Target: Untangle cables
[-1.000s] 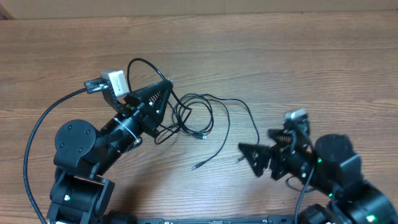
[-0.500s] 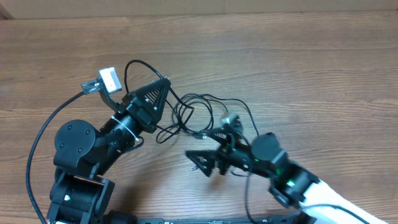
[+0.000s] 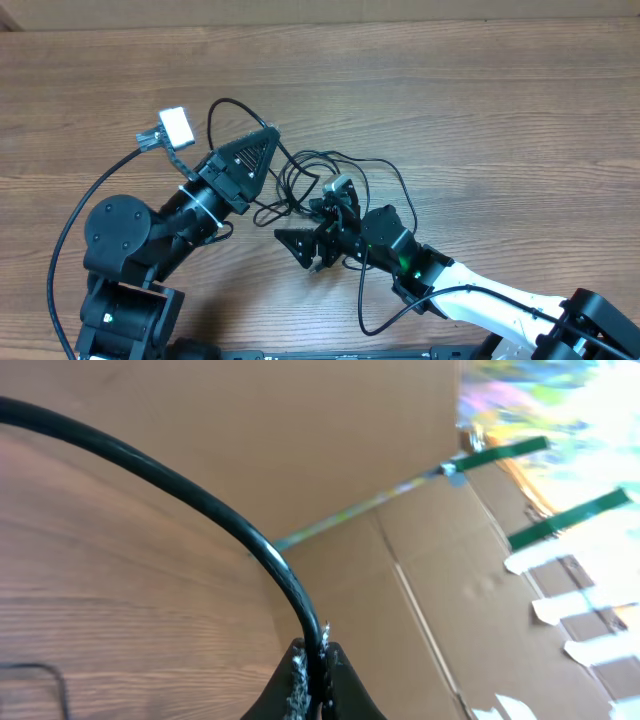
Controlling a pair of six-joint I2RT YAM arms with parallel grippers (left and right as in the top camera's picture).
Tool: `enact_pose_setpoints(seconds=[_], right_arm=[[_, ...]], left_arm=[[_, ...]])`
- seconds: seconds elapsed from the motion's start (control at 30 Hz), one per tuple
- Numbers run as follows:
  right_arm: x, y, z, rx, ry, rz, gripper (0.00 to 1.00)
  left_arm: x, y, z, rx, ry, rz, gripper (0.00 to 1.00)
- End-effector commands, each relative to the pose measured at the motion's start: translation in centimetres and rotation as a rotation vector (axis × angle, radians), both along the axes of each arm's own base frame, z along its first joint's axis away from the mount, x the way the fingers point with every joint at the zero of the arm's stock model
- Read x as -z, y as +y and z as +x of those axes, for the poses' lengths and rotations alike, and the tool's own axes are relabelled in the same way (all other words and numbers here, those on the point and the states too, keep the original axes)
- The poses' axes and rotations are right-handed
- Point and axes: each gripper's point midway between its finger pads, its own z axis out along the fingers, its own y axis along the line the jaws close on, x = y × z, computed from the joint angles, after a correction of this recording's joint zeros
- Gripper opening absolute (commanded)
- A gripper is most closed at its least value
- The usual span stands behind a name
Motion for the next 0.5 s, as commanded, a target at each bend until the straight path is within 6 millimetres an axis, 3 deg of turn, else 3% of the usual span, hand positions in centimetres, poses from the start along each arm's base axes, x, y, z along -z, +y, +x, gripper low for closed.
enact_pose_setpoints(seconds=[0.0,0.2,0.37,0.47], right_arm=[[-2.2,1.3,0.0,-0.036,-0.125,-0.003,1.0],[-2.4,1.0,0.7,-0.004,-0.202,-0.044,1.0],[-3.8,1.5,0.5,-0.023,-0.237,0.006,1.0],[-4.4,1.6,0.5,-0.027,-0.251,0.024,1.0]], left_arm=[[-1.8,-0.6,-1.2,0.065,-0.054,-0.021,0.04],[-2.1,-1.7,-1.9,0.149,-0.077,-0.017,0.04],[-1.5,-2.7,-1.5,0.208,-0.064,-0.009,0.04],[-2.4,-3.6,-1.6,0.261,-0.12,-0.015,0.04]])
